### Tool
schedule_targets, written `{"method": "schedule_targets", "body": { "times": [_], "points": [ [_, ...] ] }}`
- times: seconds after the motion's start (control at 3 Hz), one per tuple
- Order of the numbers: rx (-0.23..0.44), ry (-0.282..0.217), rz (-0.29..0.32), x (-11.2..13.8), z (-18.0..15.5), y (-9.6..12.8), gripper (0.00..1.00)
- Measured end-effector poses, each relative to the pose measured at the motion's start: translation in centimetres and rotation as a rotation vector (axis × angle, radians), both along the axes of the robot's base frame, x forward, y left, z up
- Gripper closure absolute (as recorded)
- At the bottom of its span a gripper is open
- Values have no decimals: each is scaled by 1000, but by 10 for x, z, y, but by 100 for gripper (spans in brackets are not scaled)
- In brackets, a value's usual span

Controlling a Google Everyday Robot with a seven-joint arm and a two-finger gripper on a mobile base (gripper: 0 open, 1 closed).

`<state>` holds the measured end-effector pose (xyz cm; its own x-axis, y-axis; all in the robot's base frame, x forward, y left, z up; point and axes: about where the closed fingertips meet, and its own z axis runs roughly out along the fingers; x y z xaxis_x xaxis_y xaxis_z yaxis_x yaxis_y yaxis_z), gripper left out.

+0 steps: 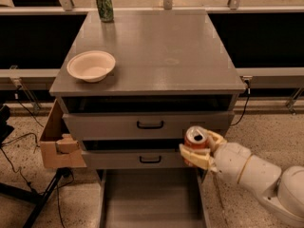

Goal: Place coke can into bottom drawer

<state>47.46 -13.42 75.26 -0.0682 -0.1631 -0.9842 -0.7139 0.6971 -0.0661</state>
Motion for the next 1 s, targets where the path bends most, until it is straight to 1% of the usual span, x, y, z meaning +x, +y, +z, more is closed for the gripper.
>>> {"method": "schedule_targets", "body": {
  "times": [0.33,0.67,1.0],
  "points": [
    [87,-29,137,-15,-54,-6,100],
    [174,4,247,-35,-101,-13,100],
    [262,105,299,-69,-122,-12,100]
  ]
}}
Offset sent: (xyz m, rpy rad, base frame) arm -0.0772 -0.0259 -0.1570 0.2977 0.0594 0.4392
